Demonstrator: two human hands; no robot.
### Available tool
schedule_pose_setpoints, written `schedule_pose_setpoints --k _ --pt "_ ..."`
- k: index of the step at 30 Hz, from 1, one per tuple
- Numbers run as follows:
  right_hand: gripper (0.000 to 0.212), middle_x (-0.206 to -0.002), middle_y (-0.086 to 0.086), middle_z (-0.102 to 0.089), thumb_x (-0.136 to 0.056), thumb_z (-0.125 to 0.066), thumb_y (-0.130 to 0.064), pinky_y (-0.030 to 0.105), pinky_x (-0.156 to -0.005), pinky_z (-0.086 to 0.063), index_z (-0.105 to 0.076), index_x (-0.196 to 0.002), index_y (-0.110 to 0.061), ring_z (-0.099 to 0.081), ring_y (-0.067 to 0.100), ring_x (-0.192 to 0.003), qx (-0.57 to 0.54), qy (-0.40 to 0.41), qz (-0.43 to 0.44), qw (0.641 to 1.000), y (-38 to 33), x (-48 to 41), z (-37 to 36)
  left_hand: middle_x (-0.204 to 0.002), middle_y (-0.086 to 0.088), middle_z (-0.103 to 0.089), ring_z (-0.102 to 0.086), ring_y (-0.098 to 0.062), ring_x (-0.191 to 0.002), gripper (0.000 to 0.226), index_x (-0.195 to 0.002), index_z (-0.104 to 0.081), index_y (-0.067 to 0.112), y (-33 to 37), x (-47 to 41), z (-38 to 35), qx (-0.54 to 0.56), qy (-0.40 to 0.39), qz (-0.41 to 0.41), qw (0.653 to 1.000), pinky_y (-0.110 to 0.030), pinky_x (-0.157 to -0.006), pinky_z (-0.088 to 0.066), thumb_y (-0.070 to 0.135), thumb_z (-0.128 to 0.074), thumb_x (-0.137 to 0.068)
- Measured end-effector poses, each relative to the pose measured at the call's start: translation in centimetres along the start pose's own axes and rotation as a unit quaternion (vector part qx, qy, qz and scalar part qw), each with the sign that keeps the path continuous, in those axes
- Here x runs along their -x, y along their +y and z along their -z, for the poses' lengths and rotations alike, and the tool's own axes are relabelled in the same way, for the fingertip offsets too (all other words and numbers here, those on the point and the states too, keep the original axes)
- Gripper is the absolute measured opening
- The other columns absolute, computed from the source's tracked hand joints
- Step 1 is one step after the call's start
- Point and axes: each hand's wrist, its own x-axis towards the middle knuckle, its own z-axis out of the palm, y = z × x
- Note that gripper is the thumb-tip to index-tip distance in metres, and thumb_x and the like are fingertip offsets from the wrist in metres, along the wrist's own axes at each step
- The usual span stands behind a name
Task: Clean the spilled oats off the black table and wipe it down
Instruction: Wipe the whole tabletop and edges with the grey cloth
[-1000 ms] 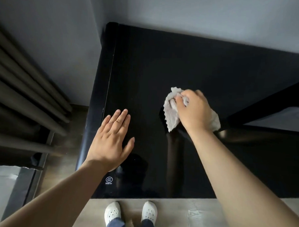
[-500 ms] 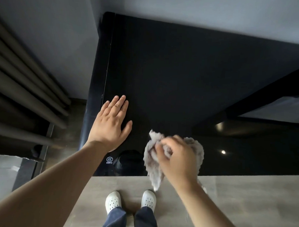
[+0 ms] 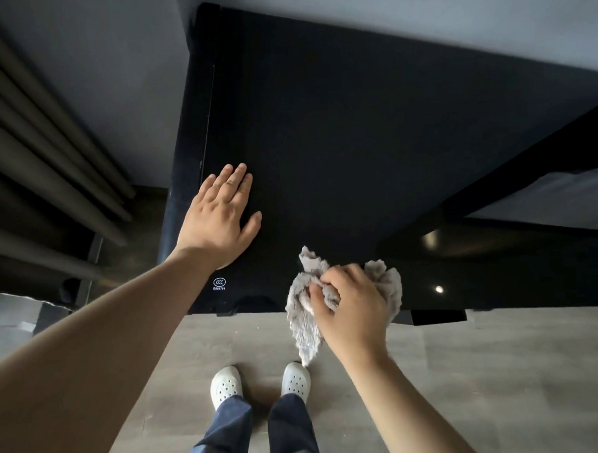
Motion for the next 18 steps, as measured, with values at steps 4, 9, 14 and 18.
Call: schedule_pose_setpoints --k 4,9,14,18 --pt "0.014 -0.078 -0.013 -0.054 -0.081 -0.065 -0.038 0.01 -0.052 -0.03 -0.066 -0.074 -0.025 -0.05 0.005 -0.056 0.016 -0.155 0.003 0.988 -1.3 1.7 2.3 -0.159 -0.006 -0.014 -0.006 -0.019 -0.147 0.071 -0.15 -0.024 0.009 0.1 0.0 0.3 0.007 -0.008 0.001 1.0 -0.035 -0.12 -0.004 0.051 -0.024 -0.092" --pt "0.018 -0.072 -0.011 -0.054 -0.081 -0.066 -0.036 0.013 -0.05 -0.029 -0.063 -0.068 -0.024 -0.053 0.006 -0.059 -0.018 -0.098 -0.023 0.995 -2.8 -2.3 4.1 -0.159 -0.006 -0.016 -0.005 -0.019 -0.147 0.063 -0.149 -0.027 0.01 -0.2 -0.2 0.7 0.04 -0.018 0.002 0.999 -0.034 -0.12 -0.001 0.042 -0.039 -0.096" --pt "0.012 -0.08 -0.008 -0.058 -0.083 -0.069 -0.032 0.022 -0.055 -0.046 -0.068 -0.076 -0.022 -0.057 0.008 -0.067 -0.099 0.03 -0.087 0.991 -4.3 -10.6 4.7 -0.151 -0.012 -0.035 -0.022 -0.03 -0.143 0.054 -0.138 -0.045 0.005 -1.5 -1.2 1.4 0.074 0.044 0.075 0.993 -0.046 -0.118 -0.013 0.031 -0.053 -0.092" --pt "0.012 -0.087 -0.007 -0.06 -0.085 -0.067 -0.034 0.024 -0.064 -0.048 -0.069 -0.083 -0.022 -0.058 0.009 -0.075 -0.124 0.079 -0.078 0.986 -4.6 -15.9 4.6 -0.149 -0.015 -0.037 -0.028 -0.034 -0.141 0.06 -0.141 -0.041 0.003 -4.5 -3.8 1.7 0.063 0.048 0.088 0.993 -0.046 -0.115 -0.024 0.035 -0.047 -0.09"
